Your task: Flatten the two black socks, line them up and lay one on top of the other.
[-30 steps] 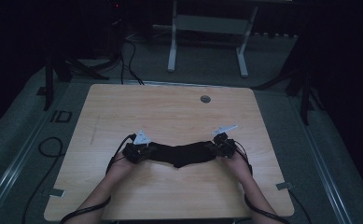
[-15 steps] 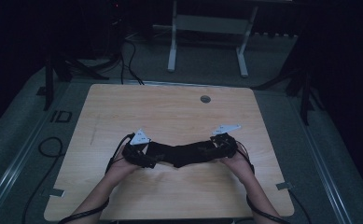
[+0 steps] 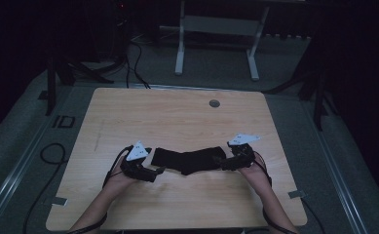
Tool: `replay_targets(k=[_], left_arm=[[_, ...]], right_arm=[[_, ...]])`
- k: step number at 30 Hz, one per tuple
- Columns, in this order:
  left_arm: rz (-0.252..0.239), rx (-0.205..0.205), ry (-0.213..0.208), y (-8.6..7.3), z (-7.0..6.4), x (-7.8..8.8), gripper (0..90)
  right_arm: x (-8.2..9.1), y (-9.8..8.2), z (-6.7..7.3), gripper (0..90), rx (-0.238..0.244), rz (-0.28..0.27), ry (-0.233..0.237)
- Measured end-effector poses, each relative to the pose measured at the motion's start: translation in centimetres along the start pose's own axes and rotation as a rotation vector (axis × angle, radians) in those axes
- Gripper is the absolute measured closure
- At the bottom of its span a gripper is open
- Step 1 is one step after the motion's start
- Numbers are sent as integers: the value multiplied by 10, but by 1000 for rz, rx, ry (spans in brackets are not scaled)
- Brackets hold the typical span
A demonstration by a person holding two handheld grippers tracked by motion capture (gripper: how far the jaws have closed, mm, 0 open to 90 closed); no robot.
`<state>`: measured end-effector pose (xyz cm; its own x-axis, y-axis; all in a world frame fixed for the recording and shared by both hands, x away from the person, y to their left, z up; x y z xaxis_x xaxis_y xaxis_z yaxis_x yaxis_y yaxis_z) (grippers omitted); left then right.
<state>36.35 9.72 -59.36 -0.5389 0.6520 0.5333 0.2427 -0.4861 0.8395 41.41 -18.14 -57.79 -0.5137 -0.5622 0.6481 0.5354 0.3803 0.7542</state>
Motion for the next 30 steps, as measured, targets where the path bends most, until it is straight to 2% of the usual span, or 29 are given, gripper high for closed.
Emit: replay_targets(k=[4, 5, 9, 16, 23, 30], left_arm=[[-5, 6, 17, -3, 1, 5, 88], [-10, 23, 24, -8, 3, 14, 88], [-13, 30, 51, -14, 5, 22, 83], [-20, 54, 137, -26, 15, 43, 72], [2, 97, 140, -43, 17, 56, 30], [15, 127, 146, -58, 16, 69, 30]], right_arm=[[3, -5, -3, 120, 8, 7, -5], [7, -11, -7, 120, 10, 10, -13], [14, -18, -14, 120, 3, 12, -24], [28, -31, -23, 120, -10, 16, -46], [39, -45, -31, 120, -23, 25, -62], [55, -59, -37, 120, -52, 19, -74]])
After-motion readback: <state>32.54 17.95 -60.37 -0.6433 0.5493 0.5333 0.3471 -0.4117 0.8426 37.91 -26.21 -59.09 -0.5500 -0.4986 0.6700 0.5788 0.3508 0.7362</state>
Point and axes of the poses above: each handheld gripper's, and its own axes: x roughly backward along the jaws, y roughly out of its top, z roughly to its left, the point moved 8 cm from there along -x, roughly forward along the jaws, and after that the axes turned 9 degrees about -x, right-handed, at the moved point
